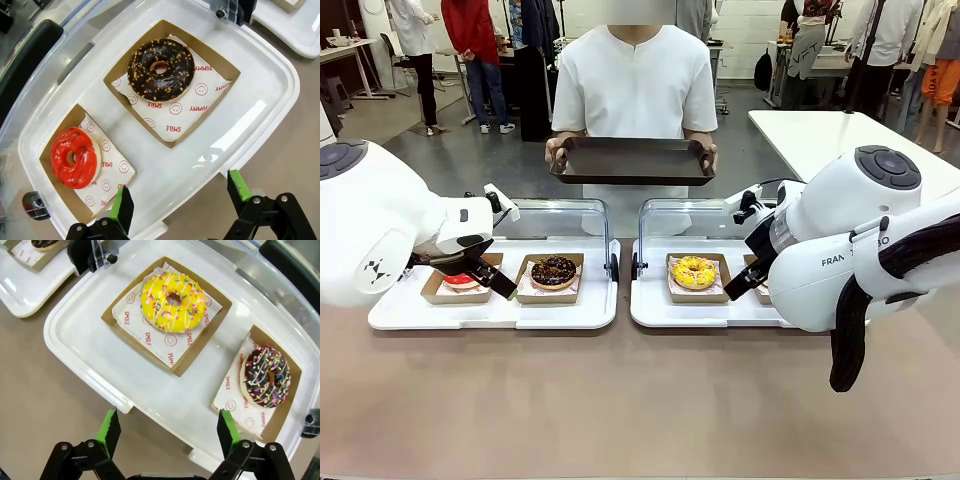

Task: Provide the desired donut to the person.
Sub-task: Pick up and lift the Paper togo box containing the Donut pointed at by the person.

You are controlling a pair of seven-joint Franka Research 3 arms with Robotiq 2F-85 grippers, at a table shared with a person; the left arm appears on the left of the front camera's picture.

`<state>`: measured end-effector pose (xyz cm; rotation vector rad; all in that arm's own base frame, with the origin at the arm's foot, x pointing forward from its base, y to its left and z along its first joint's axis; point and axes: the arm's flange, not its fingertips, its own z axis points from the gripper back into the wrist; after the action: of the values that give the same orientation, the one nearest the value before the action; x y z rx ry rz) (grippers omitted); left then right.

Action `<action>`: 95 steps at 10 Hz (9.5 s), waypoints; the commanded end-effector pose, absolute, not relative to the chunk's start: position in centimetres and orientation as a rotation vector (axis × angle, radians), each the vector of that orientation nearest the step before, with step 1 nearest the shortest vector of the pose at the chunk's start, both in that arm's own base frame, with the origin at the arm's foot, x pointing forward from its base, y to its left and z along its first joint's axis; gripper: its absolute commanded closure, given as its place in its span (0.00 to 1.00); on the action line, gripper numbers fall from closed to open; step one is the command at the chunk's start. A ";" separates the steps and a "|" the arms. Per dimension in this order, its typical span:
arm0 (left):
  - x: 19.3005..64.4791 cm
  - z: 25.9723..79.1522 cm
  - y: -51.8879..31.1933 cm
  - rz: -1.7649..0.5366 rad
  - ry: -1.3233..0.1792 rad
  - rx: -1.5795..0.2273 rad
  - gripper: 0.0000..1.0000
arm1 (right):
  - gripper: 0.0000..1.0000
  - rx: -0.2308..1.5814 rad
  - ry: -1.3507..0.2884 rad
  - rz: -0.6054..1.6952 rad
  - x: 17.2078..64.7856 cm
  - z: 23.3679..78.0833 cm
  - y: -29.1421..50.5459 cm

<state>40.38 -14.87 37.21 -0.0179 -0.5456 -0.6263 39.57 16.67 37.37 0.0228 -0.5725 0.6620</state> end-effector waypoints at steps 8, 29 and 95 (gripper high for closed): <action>36.1 44.5 -13.9 -0.647 -0.451 -0.039 0.00 | 0.00 -0.023 -0.481 0.571 34.6 44.3 15.9; 36.0 56.8 3.2 -1.056 -0.679 -0.646 0.00 | 0.00 0.863 -0.737 0.831 28.8 58.5 -9.4; 35.5 53.5 16.4 -0.884 -1.053 -0.746 0.00 | 0.00 0.137 -0.080 1.565 39.8 42.2 6.3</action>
<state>35.49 16.36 53.35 -0.7410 -1.0376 -0.8815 38.27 5.44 42.82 0.1484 -0.1034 1.5882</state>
